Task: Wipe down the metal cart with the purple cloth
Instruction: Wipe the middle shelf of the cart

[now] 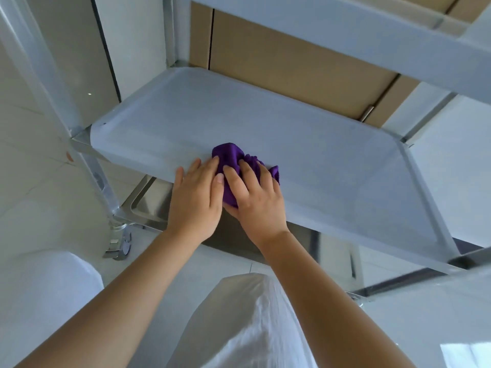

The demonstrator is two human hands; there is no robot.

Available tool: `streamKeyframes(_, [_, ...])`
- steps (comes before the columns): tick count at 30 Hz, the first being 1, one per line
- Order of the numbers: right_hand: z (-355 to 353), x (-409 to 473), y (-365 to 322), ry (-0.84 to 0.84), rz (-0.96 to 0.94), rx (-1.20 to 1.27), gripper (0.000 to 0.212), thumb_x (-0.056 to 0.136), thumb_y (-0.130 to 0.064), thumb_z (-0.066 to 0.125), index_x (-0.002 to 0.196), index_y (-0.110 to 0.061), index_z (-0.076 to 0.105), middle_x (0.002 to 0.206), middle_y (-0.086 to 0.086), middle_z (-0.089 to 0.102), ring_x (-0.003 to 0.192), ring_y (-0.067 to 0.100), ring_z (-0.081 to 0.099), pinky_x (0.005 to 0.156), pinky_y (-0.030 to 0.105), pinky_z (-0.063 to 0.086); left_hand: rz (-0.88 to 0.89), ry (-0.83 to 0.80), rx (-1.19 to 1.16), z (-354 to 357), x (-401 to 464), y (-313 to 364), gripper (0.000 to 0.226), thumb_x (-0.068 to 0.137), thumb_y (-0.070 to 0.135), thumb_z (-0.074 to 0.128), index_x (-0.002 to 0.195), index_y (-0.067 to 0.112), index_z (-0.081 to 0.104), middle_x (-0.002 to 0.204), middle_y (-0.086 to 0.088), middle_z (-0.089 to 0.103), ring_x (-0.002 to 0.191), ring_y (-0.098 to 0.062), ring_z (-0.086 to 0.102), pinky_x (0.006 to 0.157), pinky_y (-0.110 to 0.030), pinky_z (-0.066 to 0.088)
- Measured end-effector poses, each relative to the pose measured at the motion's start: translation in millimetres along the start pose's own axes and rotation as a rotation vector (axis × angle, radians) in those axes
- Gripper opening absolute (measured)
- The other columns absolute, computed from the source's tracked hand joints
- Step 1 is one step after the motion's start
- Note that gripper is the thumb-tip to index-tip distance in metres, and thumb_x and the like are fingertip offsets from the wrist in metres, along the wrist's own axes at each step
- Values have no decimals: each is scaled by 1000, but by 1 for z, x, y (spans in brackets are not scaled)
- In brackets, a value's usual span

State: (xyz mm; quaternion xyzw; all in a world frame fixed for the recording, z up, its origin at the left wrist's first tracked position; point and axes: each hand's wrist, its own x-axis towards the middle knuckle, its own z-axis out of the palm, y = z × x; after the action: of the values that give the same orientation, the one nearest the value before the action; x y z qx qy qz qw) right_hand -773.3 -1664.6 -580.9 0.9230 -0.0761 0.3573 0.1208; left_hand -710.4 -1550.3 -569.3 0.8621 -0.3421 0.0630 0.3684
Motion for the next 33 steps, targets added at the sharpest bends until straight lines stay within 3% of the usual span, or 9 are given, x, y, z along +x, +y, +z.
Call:
streamKeyframes(8, [-34, -60, 74, 25, 33, -160, 46, 93, -54, 42, 120, -17, 46, 107, 10, 68, 93, 36, 64, 74, 39, 54, 212, -226, 35, 34, -11, 64, 69, 89, 47, 7, 138, 12, 42, 136, -7, 52, 133, -25, 38, 114, -42, 10])
streamKeyframes(13, [-59, -94, 124, -36, 114, -176, 55, 85, -57, 52, 119, -14, 46, 105, 13, 67, 88, 37, 63, 73, 41, 53, 338, -360, 39, 49, -9, 88, 47, 99, 32, 31, 140, 10, 36, 131, -6, 52, 126, -22, 42, 114, -37, 9])
streamKeyframes(20, [-93, -126, 152, -98, 528, -57, 56, 80, -53, 50, 120, -14, 43, 111, 17, 64, 96, 45, 56, 87, 51, 45, 414, -441, 187, 58, -2, 108, 43, 99, 28, 31, 137, 8, 37, 145, -6, 38, 137, -22, 26, 115, -36, 8])
streamKeyframes(25, [-94, -129, 145, -52, 814, -97, 57, 82, -50, 49, 119, -7, 56, 115, 15, 63, 102, 45, 55, 91, 51, 43, 508, -518, 159, 81, 1, 153, 45, 100, 29, 29, 139, 8, 36, 151, -7, 29, 142, -21, 16, 116, -37, 6])
streamKeyframes(28, [-97, -133, 146, 45, 996, -70, 59, 84, -49, 50, 123, -5, 54, 124, 15, 57, 117, 45, 46, 99, 52, 39, 543, -548, 166, 99, 2, 180, 39, 100, 27, 29, 130, 7, 44, 147, -8, 34, 141, -22, 19, 115, -37, 5])
streamKeyframes(30, [-106, -138, 157, 12, 1126, -21, 59, 88, -46, 54, 131, -7, 47, 136, 12, 48, 129, 40, 33, 106, 49, 32, 548, -571, 184, 110, 3, 199, 36, 99, 26, 30, 125, 8, 46, 143, -8, 38, 138, -23, 23, 115, -38, 7])
streamKeyframes(33, [-120, -144, 174, -84, 1191, -49, 57, 91, -42, 54, 136, -9, 40, 140, 9, 42, 130, 33, 28, 105, 45, 31, 524, -601, 186, 124, 6, 223, 35, 98, 26, 30, 121, 7, 47, 138, -10, 42, 132, -24, 30, 113, -40, 12])
